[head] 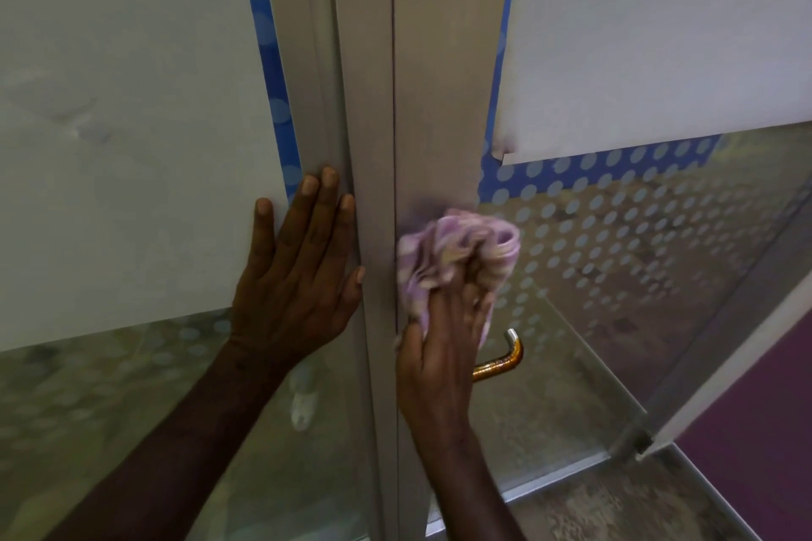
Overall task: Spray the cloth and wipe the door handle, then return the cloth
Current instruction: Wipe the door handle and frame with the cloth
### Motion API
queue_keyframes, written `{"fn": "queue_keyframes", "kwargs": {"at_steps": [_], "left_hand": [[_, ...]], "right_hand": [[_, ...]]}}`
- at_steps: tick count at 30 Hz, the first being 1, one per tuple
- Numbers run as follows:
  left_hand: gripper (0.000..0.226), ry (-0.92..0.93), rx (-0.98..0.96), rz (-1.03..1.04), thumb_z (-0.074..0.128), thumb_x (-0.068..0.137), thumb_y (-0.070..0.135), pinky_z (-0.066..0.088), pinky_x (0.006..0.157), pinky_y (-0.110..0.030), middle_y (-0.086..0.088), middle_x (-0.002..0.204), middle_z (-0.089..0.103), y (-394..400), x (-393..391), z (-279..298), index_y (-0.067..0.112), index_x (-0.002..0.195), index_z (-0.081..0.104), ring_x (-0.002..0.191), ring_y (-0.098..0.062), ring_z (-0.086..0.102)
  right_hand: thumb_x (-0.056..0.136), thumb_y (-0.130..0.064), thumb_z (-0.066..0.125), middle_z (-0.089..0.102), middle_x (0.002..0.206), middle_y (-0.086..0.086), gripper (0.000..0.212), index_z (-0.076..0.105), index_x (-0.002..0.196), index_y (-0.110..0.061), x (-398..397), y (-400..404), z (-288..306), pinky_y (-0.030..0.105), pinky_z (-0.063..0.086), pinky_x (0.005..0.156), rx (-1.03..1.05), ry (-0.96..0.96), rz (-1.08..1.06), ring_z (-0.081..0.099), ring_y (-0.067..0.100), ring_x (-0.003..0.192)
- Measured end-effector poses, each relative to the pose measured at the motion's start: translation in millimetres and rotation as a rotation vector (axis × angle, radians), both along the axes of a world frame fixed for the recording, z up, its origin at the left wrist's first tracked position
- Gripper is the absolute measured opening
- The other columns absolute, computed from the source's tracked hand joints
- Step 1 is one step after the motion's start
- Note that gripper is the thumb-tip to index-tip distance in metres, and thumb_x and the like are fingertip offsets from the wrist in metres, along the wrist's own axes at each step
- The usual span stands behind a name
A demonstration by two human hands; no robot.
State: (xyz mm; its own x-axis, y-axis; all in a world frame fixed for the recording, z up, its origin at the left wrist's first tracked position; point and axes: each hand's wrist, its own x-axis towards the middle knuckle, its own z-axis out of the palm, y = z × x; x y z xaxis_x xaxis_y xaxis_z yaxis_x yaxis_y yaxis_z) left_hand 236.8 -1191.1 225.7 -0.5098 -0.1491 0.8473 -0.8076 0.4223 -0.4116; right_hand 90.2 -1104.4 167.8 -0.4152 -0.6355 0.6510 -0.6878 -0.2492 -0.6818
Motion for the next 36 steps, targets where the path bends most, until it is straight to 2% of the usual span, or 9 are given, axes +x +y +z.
{"fn": "queue_keyframes", "kwargs": {"at_steps": [4,7,12,15,19,25,29,33,36], "left_hand": [[0.079,-0.016,-0.010,0.006,0.042,0.105,0.037,-0.005,0.130,-0.056,-0.021,0.172,-0.007,0,-1,1,-0.003,0.163,0.009,0.162,-0.034,-0.003],[0.074,0.001,-0.025,-0.011,0.038,0.106,0.035,-0.004,0.130,-0.056,-0.021,0.172,-0.003,0,-2,1,-0.004,0.163,0.012,0.162,-0.034,0.000],[0.076,0.003,-0.023,0.011,0.039,0.107,0.039,-0.005,0.130,-0.055,-0.022,0.172,-0.002,-2,-1,-2,-0.004,0.163,0.011,0.162,-0.034,-0.001],[0.076,-0.006,-0.028,0.034,0.039,0.107,0.040,-0.006,0.130,-0.055,-0.021,0.173,-0.002,-5,-1,-2,-0.003,0.164,0.012,0.162,-0.033,-0.001],[0.075,0.020,-0.031,0.027,0.042,0.105,0.038,-0.003,0.130,-0.055,-0.020,0.173,0.004,-4,-4,-3,-0.003,0.163,0.017,0.162,-0.033,0.005],[0.073,0.011,-0.027,0.017,0.041,0.105,0.034,-0.003,0.130,-0.055,-0.019,0.173,0.001,0,-3,0,-0.002,0.163,0.015,0.162,-0.032,0.003],[0.067,0.022,-0.022,-0.030,0.037,0.105,0.025,0.001,0.131,-0.054,-0.019,0.173,0.005,2,-2,0,-0.002,0.163,0.018,0.162,-0.032,0.007],[0.065,0.025,-0.023,-0.057,0.035,0.105,0.021,0.002,0.131,-0.053,-0.020,0.173,0.006,0,0,-2,-0.004,0.163,0.018,0.162,-0.033,0.006],[0.067,0.021,-0.024,-0.057,0.037,0.104,0.022,0.001,0.131,-0.052,-0.020,0.173,0.005,0,0,-1,-0.004,0.163,0.017,0.162,-0.033,0.005]], "right_hand": [[0.083,-0.022,0.038,0.036,0.163,0.017,0.072,0.039,0.151,0.003,-10,-38,62,0.057,0.008,0.128,-0.161,-0.164,0.060,0.022,0.033,0.157],[0.090,-0.019,0.039,0.018,0.171,0.010,0.074,0.023,0.161,-0.008,10,-29,47,0.054,-0.001,0.129,-0.182,-0.045,0.209,0.011,0.027,0.160],[0.080,-0.025,0.035,0.049,0.153,0.017,0.068,0.052,0.140,0.003,-13,-5,12,0.062,0.008,0.125,0.016,-0.110,0.079,0.033,0.038,0.151],[0.082,-0.024,0.037,0.040,0.158,0.018,0.069,0.041,0.146,0.002,-23,-36,62,0.063,0.011,0.125,-0.121,-0.204,0.054,0.027,0.037,0.153],[0.094,-0.018,0.041,0.012,0.172,0.015,0.072,0.019,0.162,-0.006,-3,-30,44,0.067,0.004,0.125,-0.110,0.085,0.177,0.003,0.031,0.161],[0.082,-0.012,0.046,0.030,0.166,0.018,0.072,0.039,0.152,0.001,-19,-9,10,0.055,-0.005,0.128,0.028,0.118,0.049,0.017,0.036,0.158],[0.080,-0.017,0.043,0.009,0.173,0.012,0.088,0.015,0.163,-0.011,-12,-32,44,0.050,-0.010,0.128,-0.111,0.208,0.125,0.001,0.029,0.161],[0.082,-0.016,0.042,0.026,0.169,0.008,0.074,0.036,0.156,-0.007,12,5,-17,0.055,0.003,0.128,0.037,0.099,0.201,0.015,0.027,0.160],[0.084,-0.016,0.041,0.031,0.167,0.011,0.068,0.043,0.151,-0.004,1,1,-4,0.063,0.011,0.125,0.018,0.116,0.218,0.020,0.031,0.158]]}}
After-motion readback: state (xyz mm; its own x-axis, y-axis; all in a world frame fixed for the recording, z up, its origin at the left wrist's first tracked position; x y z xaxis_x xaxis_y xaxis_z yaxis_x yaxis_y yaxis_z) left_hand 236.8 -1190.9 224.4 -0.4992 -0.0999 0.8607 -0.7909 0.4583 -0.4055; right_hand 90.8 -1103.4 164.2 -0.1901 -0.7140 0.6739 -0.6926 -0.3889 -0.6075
